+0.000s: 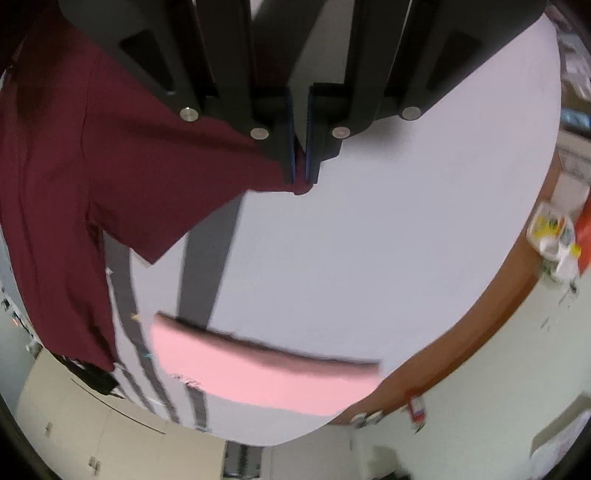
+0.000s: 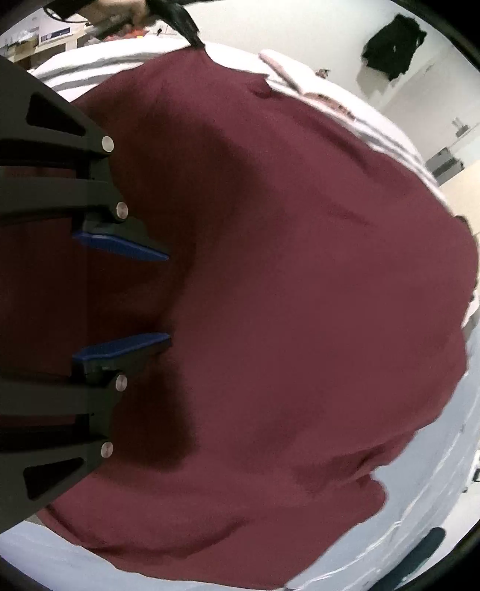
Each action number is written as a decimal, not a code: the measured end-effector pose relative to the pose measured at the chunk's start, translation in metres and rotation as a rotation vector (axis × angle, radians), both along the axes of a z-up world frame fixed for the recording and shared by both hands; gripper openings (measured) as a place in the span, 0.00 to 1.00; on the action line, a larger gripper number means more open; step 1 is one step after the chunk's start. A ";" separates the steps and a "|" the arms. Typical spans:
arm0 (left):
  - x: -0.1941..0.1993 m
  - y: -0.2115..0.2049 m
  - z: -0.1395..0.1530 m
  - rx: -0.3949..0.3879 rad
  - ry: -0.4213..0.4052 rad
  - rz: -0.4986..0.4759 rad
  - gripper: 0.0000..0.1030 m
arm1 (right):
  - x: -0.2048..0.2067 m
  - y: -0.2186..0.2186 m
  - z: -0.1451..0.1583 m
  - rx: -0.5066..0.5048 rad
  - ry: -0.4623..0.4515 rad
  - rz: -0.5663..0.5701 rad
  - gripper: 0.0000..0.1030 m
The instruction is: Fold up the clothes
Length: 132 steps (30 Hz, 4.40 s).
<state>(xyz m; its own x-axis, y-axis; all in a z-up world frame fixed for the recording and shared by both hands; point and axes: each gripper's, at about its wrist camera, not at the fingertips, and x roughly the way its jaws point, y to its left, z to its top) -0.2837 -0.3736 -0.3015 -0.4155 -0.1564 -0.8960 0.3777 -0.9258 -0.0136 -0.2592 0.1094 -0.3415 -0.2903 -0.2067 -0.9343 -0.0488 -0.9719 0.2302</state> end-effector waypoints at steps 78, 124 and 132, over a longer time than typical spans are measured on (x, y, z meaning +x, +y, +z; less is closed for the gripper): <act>0.182 0.099 0.024 0.078 -0.037 0.016 0.54 | 0.203 0.242 0.095 0.140 0.047 -0.166 0.16; -0.086 0.060 -0.027 0.014 0.052 -0.321 0.55 | 0.001 0.045 0.029 0.053 0.070 -0.043 0.22; -0.135 0.084 -0.063 -0.011 -0.022 -0.526 0.12 | 0.005 0.041 0.039 0.055 0.091 -0.073 0.22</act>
